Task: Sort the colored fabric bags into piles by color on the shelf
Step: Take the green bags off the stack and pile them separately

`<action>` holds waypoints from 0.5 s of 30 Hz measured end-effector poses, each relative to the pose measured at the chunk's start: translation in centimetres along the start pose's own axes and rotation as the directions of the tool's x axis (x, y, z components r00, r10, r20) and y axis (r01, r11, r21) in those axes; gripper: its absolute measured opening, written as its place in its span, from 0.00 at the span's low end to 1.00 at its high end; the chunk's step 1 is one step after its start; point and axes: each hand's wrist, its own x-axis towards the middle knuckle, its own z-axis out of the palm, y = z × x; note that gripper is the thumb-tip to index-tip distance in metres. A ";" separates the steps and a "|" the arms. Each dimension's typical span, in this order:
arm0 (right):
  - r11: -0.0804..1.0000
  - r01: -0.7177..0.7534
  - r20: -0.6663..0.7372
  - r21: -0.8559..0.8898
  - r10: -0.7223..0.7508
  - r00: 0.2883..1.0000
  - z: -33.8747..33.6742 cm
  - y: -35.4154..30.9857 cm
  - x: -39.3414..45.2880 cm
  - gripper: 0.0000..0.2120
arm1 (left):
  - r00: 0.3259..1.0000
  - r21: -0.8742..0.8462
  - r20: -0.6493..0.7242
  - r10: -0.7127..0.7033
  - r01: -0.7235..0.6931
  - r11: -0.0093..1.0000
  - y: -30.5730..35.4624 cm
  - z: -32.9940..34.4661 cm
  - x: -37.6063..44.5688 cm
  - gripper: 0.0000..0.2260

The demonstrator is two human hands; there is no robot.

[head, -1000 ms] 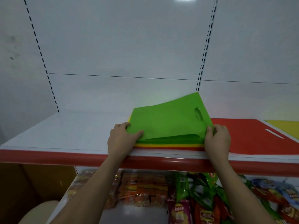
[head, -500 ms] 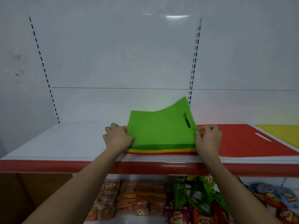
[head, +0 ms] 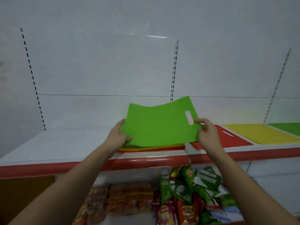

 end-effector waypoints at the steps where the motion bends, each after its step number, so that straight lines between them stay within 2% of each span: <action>1: 0.999 -0.006 -0.003 -0.032 0.006 1.000 -0.9 0.0 -0.8 0.23 | 0.999 0.025 0.039 0.024 -0.025 0.999 -0.1 0.4 -0.2 0.39; 3: 0.996 -0.058 -0.017 -0.065 0.057 0.998 -2.9 0.0 -2.6 0.24 | 0.990 0.063 0.133 0.045 -0.054 0.997 -0.1 1.8 -0.6 0.40; 5: 0.990 -0.112 -0.043 -0.086 0.108 0.993 -5.1 0.2 -4.3 0.24 | 0.979 0.089 0.196 0.060 -0.079 0.993 0.4 3.7 -1.5 0.35; 9: 0.975 -0.181 -0.115 -0.128 0.167 0.979 -10.5 0.2 -7.5 0.16 | 0.967 0.097 0.250 0.051 -0.078 0.992 1.3 8.8 -3.6 0.27; 15: 0.951 -0.269 -0.197 -0.152 0.238 0.951 -19.6 1.3 -10.8 0.20 | 0.922 0.032 0.385 0.029 -0.045 0.998 1.8 17.4 -5.5 0.23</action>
